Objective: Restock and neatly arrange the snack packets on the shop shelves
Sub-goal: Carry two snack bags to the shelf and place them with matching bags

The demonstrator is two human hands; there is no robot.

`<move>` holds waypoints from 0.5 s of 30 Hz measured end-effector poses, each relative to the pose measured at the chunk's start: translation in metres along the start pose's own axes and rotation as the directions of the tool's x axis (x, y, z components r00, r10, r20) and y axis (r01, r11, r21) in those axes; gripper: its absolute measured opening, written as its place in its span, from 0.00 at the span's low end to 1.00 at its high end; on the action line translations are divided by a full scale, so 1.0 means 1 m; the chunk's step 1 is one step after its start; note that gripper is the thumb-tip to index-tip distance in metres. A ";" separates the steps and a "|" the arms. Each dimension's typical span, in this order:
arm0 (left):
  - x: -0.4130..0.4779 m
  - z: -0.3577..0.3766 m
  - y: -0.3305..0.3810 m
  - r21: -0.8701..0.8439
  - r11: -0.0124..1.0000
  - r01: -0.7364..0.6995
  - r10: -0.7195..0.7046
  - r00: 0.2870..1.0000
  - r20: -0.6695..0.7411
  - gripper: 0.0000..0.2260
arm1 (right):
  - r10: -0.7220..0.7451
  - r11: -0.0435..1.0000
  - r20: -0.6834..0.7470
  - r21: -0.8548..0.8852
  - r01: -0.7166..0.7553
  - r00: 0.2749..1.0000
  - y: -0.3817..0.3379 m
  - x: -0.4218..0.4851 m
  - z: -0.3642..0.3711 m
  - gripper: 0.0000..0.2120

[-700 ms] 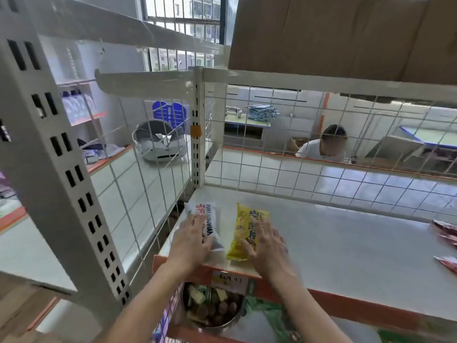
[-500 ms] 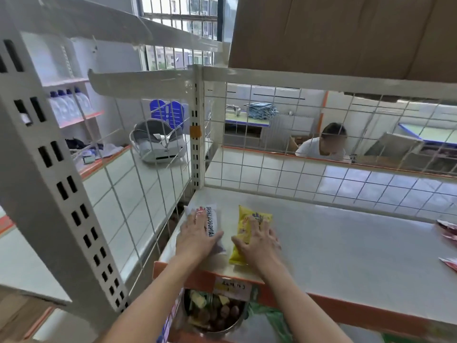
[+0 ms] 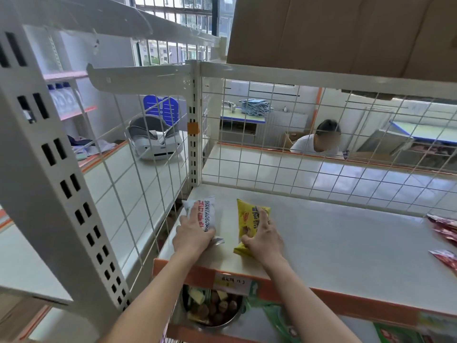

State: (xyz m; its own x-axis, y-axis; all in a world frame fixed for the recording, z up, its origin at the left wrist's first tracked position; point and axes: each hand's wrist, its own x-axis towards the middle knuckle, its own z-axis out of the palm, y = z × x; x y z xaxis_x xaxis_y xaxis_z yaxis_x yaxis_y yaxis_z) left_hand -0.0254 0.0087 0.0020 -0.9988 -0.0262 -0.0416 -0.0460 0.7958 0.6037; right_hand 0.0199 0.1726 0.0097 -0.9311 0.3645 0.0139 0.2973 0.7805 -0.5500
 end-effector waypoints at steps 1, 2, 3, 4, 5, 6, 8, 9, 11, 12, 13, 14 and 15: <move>0.000 -0.002 -0.001 -0.056 0.998 -0.004 0.004 1.000 -0.013 0.34 | -0.011 1.000 -0.017 0.016 0.011 1.000 0.001 -0.003 -0.004 0.39; -0.002 -0.005 -0.002 -0.117 0.993 -0.012 0.009 1.000 -0.026 0.33 | -0.020 0.999 -0.038 0.035 0.021 0.999 0.003 -0.007 -0.008 0.38; -0.004 -0.007 -0.003 -0.172 0.984 -0.034 0.027 0.999 -0.046 0.32 | -0.029 0.998 -0.063 0.055 0.033 0.998 0.005 -0.012 -0.013 0.38; -0.007 -0.009 -0.004 -0.221 0.973 -0.071 0.056 0.996 -0.072 0.32 | -0.039 0.996 -0.093 0.074 0.046 0.995 0.008 -0.017 -0.018 0.38; -0.010 -0.011 -0.004 -0.271 0.955 -0.116 0.092 0.991 -0.100 0.32 | -0.050 0.994 -0.125 0.087 0.061 0.991 0.011 -0.023 -0.024 0.37; -0.015 -0.013 -0.003 -0.318 0.934 -0.163 0.129 0.984 -0.123 0.32 | -0.058 0.993 -0.154 0.093 0.072 0.986 0.015 -0.029 -0.030 0.37; -0.025 -0.018 0.000 -0.389 0.887 -0.250 0.211 0.967 -0.139 0.32 | -0.055 0.992 -0.203 0.103 0.077 0.978 0.025 -0.044 -0.042 0.37; -0.031 -0.019 0.002 -0.417 0.861 -0.290 0.257 0.957 -0.135 0.32 | -0.048 0.991 -0.227 0.110 0.074 0.973 0.030 -0.054 -0.048 0.38; -0.042 -0.020 0.005 -0.419 0.826 -0.378 0.357 0.925 -0.130 0.33 | -0.024 0.992 -0.273 0.115 0.058 0.962 0.042 -0.077 -0.059 0.38; -0.049 -0.020 0.008 -0.396 0.821 -0.412 0.397 0.909 -0.122 0.34 | -0.004 0.992 -0.292 0.116 0.040 0.956 0.048 -0.089 -0.064 0.38; -0.057 -0.020 0.010 -0.374 0.815 -0.442 0.433 0.894 -0.112 0.34 | 0.018 0.993 -0.309 0.119 0.019 0.951 0.054 -0.102 -0.069 0.38; -0.065 -0.018 0.013 -0.361 0.806 -0.469 0.469 0.878 -0.094 0.34 | 0.045 0.992 -0.325 0.122 -0.006 0.945 0.061 -0.116 -0.072 0.38; -0.073 -0.016 0.016 -0.361 0.790 -0.495 0.505 0.860 -0.073 0.35 | 0.072 0.992 -0.343 0.125 -0.031 0.937 0.068 -0.131 -0.076 0.38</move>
State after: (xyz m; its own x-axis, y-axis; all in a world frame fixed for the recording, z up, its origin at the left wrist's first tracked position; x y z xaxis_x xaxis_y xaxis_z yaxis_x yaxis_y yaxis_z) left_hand 0.0460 0.0140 0.0276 -0.8832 0.3355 0.3276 0.4520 0.4232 0.7852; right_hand 0.1776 0.2161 0.0337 -0.7782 0.5719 0.2593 0.2974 0.6994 -0.6499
